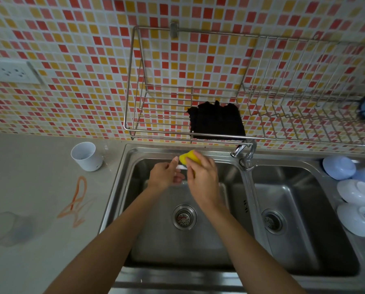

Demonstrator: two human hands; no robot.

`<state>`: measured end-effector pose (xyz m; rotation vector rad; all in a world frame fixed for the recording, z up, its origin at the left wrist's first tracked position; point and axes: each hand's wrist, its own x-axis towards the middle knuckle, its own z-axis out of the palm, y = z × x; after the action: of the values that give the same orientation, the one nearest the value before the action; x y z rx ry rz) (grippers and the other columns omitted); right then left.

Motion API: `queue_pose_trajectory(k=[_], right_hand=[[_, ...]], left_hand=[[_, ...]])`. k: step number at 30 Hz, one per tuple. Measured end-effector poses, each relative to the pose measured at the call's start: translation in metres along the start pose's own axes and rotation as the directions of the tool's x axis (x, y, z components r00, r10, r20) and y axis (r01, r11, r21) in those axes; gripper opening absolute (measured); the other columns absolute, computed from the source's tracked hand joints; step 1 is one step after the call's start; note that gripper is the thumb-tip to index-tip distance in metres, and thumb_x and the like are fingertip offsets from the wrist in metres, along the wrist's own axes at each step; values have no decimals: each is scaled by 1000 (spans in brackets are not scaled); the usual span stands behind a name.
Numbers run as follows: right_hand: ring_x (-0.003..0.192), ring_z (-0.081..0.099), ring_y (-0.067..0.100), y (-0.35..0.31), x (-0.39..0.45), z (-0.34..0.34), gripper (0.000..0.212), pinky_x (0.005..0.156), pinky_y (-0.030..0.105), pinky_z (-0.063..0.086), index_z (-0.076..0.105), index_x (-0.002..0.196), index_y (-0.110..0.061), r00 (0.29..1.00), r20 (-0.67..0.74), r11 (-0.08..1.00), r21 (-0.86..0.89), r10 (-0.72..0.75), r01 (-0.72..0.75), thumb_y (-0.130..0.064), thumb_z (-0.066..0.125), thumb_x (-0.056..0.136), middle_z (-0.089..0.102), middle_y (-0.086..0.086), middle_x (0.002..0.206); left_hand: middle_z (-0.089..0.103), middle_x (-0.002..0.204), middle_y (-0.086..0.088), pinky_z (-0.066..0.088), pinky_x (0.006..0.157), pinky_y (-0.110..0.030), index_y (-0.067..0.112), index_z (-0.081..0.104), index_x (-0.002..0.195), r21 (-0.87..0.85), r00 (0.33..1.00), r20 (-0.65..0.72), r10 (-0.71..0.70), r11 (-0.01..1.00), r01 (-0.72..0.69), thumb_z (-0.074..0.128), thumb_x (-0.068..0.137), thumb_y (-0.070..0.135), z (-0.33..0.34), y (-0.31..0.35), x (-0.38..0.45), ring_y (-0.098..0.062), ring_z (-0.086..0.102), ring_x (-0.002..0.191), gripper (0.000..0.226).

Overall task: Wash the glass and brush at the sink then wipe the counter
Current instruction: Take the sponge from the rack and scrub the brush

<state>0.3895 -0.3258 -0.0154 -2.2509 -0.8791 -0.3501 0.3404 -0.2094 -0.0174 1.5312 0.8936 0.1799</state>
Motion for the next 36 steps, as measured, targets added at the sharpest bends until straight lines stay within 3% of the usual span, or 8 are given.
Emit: queue_pose_trajectory(k=[4,8,11,16,21,26,31,36], right_hand=[[107,57,33,11,8,-3,24,90,45,53,72,107,-12,995,-38,996,-12,88,-89,-7,67,84,64,10,123],[107,56,33,5,-1,-3,26,91,43,52,72,109,-11,999,-37,1000,-22,20,-21,-6,68,83,63,10,125],[106,56,31,0,-13,2,31,87,44,53,70,112,-13,995,48,993,-76,-84,87,-7,69,82,61,9,127],[110,54,32,12,-6,1,30,90,46,52,70,114,-11,999,2,998,-32,54,-54,-5,66,84,60,10,129],[106,56,31,3,-13,5,31,89,43,52,70,112,-12,997,26,996,-42,-74,75,-5,67,83,61,9,127],[108,54,28,11,-15,4,32,90,44,53,69,114,-13,999,-15,999,6,47,-47,-4,67,83,60,7,129],[106,55,29,1,-26,5,29,88,41,52,70,112,-13,995,6,994,-23,-102,102,-12,57,87,61,8,127],[110,54,30,7,-17,1,31,89,44,53,69,115,-12,997,-76,999,38,14,-11,-4,66,85,58,10,131]], left_hand=[[67,61,-6,50,43,-17,3,63,84,124,997,-60,-56,990,63,44,101,37,2,7,-4,-11,62,47,42],[65,60,-9,49,40,-20,2,60,80,22,991,-53,-125,992,127,44,101,36,-2,10,-2,-15,60,48,43],[62,61,-9,51,43,-22,1,63,87,2,989,-16,-144,990,144,44,101,38,-2,10,-3,-15,59,51,44],[60,59,-7,56,54,-25,4,59,79,17,988,-4,-153,988,153,43,101,39,-2,8,-4,-14,58,51,44],[59,58,-8,55,48,-24,3,60,80,-26,985,14,-171,985,171,45,100,39,-4,10,-3,-14,58,49,44],[59,58,-8,55,49,-24,4,58,78,-37,985,12,-170,985,170,45,101,37,-3,13,-4,-15,57,50,43],[57,59,-8,55,49,-25,6,56,72,-67,985,18,-174,982,175,44,101,36,-3,14,-4,-15,54,51,43],[56,58,-7,58,58,-30,6,57,75,-91,985,17,-174,980,175,45,101,34,-6,18,-4,-13,53,47,40]])
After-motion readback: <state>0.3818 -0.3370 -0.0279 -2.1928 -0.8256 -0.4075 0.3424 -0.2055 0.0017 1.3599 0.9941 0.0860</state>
